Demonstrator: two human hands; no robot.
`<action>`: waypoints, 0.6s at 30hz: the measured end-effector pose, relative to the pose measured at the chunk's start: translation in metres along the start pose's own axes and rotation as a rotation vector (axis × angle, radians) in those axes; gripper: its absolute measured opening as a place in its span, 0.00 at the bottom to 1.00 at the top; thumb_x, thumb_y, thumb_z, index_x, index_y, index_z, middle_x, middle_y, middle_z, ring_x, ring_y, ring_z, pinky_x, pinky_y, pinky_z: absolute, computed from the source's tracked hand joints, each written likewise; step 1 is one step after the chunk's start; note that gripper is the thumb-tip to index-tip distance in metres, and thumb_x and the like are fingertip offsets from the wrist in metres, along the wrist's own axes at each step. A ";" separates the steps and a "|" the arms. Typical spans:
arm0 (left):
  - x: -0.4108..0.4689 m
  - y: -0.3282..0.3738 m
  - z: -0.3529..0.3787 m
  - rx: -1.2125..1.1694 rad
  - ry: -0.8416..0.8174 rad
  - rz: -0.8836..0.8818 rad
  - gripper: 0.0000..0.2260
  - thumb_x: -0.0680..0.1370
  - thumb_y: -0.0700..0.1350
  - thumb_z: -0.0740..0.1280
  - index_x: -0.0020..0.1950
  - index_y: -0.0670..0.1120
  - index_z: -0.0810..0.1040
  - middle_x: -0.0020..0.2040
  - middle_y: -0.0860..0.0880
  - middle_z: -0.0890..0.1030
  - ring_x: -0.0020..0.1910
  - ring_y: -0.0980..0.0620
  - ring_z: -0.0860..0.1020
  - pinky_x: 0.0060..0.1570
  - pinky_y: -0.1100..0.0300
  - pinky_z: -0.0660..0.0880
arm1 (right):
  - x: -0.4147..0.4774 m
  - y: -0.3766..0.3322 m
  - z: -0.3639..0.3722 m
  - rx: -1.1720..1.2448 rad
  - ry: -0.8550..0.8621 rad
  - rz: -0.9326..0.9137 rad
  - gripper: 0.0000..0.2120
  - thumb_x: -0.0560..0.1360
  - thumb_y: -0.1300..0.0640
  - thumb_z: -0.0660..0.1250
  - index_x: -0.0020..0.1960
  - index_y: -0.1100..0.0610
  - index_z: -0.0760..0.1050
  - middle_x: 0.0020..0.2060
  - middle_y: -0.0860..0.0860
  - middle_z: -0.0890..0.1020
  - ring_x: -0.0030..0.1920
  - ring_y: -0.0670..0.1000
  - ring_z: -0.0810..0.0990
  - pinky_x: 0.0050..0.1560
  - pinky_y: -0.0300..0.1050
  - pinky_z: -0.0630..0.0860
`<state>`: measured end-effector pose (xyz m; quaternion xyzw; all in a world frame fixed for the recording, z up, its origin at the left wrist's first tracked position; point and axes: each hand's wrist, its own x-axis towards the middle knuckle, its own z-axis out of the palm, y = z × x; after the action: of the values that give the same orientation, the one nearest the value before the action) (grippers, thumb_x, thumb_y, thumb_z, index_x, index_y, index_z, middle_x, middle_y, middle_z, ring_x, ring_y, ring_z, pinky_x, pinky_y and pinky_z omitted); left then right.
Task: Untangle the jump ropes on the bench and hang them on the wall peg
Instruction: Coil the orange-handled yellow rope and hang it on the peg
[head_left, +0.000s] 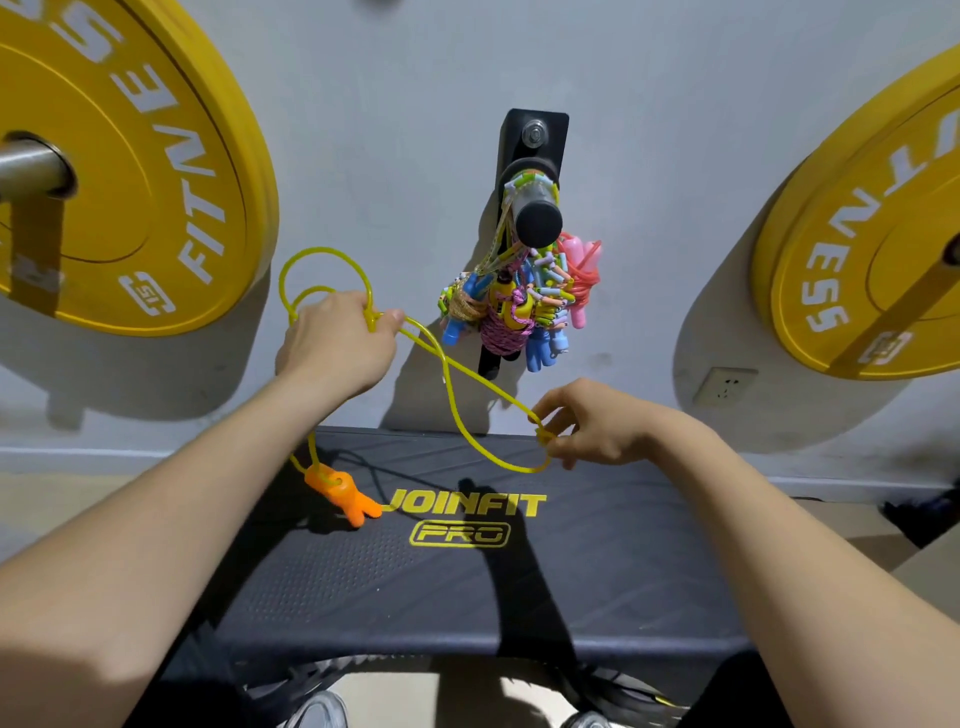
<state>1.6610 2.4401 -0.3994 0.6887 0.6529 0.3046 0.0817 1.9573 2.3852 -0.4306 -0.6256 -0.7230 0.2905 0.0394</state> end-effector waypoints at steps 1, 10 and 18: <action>0.002 -0.003 -0.001 0.039 0.005 -0.019 0.20 0.83 0.60 0.64 0.40 0.47 0.71 0.47 0.42 0.79 0.54 0.34 0.77 0.47 0.47 0.70 | 0.000 0.002 0.001 0.096 -0.013 0.011 0.17 0.81 0.62 0.69 0.69 0.57 0.73 0.52 0.53 0.88 0.42 0.52 0.89 0.40 0.40 0.80; 0.000 -0.017 0.003 0.468 -0.589 -0.072 0.26 0.83 0.63 0.64 0.64 0.41 0.80 0.63 0.39 0.82 0.63 0.38 0.80 0.60 0.50 0.77 | -0.007 0.002 -0.008 0.233 0.247 -0.070 0.11 0.86 0.61 0.62 0.53 0.58 0.83 0.38 0.52 0.89 0.38 0.48 0.86 0.46 0.50 0.80; -0.003 -0.021 -0.004 0.524 -0.916 -0.190 0.32 0.75 0.68 0.73 0.65 0.42 0.77 0.57 0.43 0.80 0.39 0.45 0.83 0.20 0.66 0.73 | -0.014 -0.022 -0.012 0.158 0.529 -0.189 0.14 0.86 0.48 0.62 0.46 0.53 0.76 0.29 0.50 0.82 0.30 0.44 0.82 0.37 0.43 0.74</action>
<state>1.6408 2.4385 -0.4077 0.6863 0.6639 -0.2092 0.2108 1.9460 2.3759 -0.4066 -0.6045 -0.7177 0.1677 0.3022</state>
